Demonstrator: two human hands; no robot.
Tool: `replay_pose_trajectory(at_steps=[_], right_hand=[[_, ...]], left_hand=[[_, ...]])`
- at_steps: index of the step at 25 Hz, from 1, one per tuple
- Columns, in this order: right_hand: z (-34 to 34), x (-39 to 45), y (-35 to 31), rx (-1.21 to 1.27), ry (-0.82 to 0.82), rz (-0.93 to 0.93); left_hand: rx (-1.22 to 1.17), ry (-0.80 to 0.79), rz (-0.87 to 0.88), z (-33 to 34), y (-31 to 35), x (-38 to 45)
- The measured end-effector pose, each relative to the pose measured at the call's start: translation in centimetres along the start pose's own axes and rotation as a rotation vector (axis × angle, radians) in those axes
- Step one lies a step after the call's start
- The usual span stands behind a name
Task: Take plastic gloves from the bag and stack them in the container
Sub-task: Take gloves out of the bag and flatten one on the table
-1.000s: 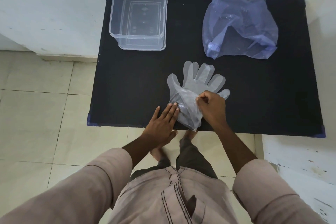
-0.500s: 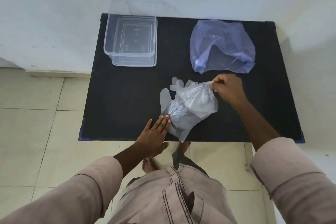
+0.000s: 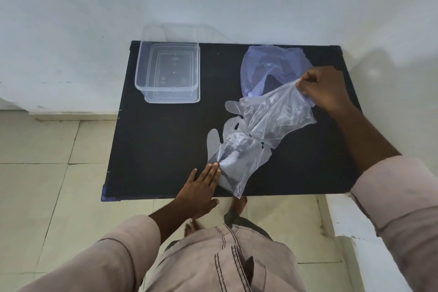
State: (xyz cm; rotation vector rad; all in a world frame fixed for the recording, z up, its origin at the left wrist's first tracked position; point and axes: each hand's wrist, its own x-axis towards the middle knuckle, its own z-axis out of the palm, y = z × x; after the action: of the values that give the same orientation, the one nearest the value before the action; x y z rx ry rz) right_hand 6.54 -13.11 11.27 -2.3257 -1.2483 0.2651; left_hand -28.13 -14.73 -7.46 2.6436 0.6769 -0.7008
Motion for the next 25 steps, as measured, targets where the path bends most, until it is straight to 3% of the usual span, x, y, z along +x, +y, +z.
replay_pose_trajectory(at_steps=[14, 18, 21, 23, 25], right_hand=[[-6.5, -0.4, -3.5, -0.088, 0.218, -0.058], [-6.6, -0.9, -4.3, -0.127, 0.183, -0.08], [-7.3, -2.0, -4.9, -0.143, 0.183, -0.108], [-8.6, -2.7, -5.1, -0.144, 0.177, -0.139], [-9.7, -3.2, -5.6, -0.159, 0.15, -0.172]], left_hand=[[0.001, -0.05, 0.034, -1.3, -0.3, 0.2], [-0.029, -0.108, 0.012, -2.4, -0.5, 0.5], [-0.171, -0.088, 0.025, -4.0, -0.6, 0.1], [-0.396, -0.058, 0.043, -7.5, -0.2, -0.2], [-0.505, 0.121, 0.014, -12.9, 0.6, -0.6]])
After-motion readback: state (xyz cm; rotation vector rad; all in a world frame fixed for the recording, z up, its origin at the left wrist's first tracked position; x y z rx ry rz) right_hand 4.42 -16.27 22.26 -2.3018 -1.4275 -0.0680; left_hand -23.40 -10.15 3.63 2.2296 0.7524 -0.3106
